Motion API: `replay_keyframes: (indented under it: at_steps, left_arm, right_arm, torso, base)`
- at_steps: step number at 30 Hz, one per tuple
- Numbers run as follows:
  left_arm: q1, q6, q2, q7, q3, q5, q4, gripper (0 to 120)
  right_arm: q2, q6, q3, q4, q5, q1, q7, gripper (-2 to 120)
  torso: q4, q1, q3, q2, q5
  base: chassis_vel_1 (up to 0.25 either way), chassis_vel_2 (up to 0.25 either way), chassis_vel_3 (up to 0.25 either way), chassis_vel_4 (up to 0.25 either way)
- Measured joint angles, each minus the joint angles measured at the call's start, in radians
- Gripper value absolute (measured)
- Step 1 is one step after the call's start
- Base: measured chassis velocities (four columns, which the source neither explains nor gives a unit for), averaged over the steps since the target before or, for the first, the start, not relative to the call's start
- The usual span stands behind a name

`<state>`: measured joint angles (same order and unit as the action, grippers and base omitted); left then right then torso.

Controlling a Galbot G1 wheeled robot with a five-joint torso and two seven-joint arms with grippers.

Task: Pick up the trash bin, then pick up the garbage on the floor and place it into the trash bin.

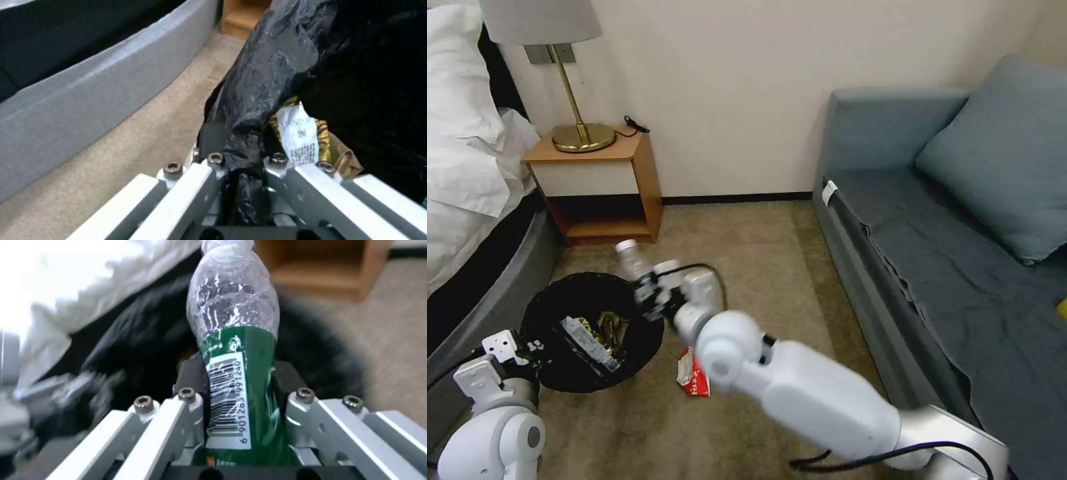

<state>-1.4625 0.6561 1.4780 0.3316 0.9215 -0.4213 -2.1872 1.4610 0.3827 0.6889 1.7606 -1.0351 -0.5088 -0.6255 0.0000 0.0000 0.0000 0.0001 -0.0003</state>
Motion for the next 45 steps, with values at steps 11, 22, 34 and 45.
replay_keyframes:
  at_steps: [11,22,34,45]
  left_arm:
    - [-0.008,0.002,0.016,0.0,-0.005,0.006,-0.025,3]
    - [-0.011,0.003,0.023,-0.001,-0.001,0.005,-0.042,3]
    - [-0.002,0.003,0.017,-0.002,0.007,-0.006,-0.035,3]
    - [0.004,0.002,0.013,-0.002,0.016,-0.022,-0.03,3]
  right_arm:
    - [0.116,-0.024,0.093,-0.155,0.073,0.007,-0.011,35]
    - [0.06,-0.024,0.089,-0.128,0.11,0.017,0.013,76]
    - [-0.003,-0.015,-0.068,-0.06,0.254,0.054,0.039,100]
    - [-0.13,0.009,-0.264,-0.258,0.359,0.089,0.107,100]
  torso:
    - [0.0002,0.0,0.0,0.0,0.0001]
    - [-0.0001,0.0,0.0,0.0,0.0003]
    - [0.0001,0.0,0.0,0.0,0.0005]
    - [-0.0002,0.0,0.0,0.0,0.0006]
  base:
    - [0.0,0.0,0.0,0.0]
    - [0.0,0.0,0.0,0.0]
    - [0.0,0.0,0.0,0.0]
    - [0.0,0.0,0.0,0.0]
